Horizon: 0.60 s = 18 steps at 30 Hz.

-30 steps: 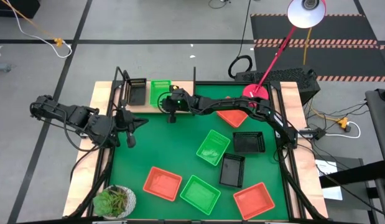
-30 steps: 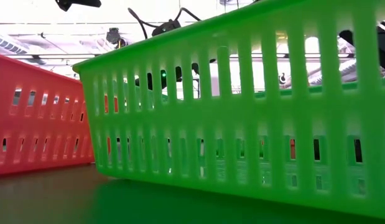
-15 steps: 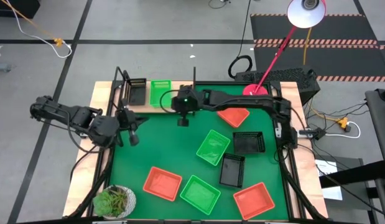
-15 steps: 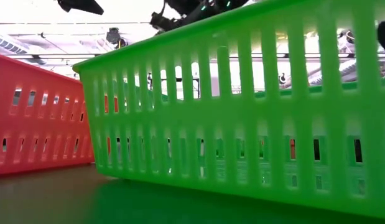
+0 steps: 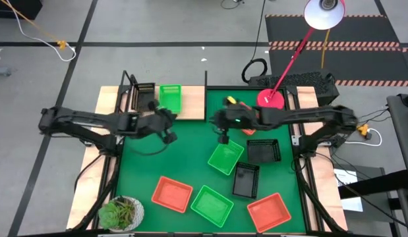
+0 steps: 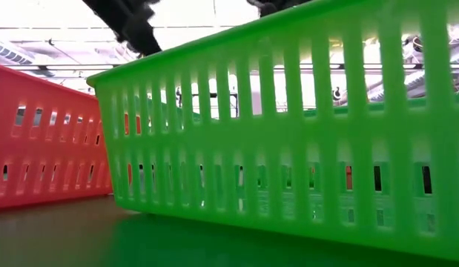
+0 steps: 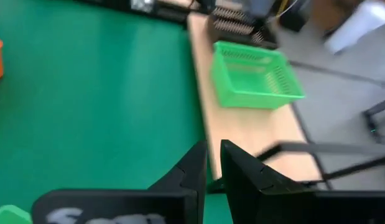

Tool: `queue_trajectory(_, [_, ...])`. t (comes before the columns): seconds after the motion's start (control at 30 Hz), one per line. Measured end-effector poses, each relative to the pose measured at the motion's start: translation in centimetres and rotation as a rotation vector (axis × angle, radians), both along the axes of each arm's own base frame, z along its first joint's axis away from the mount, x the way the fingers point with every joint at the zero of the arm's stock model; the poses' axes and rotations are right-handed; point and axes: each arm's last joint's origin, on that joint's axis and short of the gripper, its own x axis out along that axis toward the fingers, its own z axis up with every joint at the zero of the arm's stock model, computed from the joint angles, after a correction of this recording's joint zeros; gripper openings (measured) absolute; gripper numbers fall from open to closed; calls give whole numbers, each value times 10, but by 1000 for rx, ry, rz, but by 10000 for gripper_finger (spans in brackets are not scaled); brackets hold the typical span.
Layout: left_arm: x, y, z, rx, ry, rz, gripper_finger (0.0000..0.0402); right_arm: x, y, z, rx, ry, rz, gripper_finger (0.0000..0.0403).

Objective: Stack baskets on shelf by color
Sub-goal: Adjust the green bin on the shelf

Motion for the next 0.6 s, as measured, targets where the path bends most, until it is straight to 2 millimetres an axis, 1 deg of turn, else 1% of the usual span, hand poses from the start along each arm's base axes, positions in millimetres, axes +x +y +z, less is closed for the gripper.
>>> queue_trajectory(0.1, [17,18,-15,-25,32,14,17,-22,1,-3,-76,-96,9,43])
queue_trajectory(0.2, [30,34,-30,-72,63,4,16,-42,1,4,-111,-140,6,43])
queue_trajectory(0.3, [39,48,-47,-113,104,-1,16,-56,-1,12,-108,-183,-7,43])
queue_trajectory(0.43, [49,65,-64,-115,128,33,16,-66,0,19,-104,-218,-12,43])
queue_trajectory(0.6, [57,80,-79,-94,147,49,16,-68,1,17,-100,-191,-10,43])
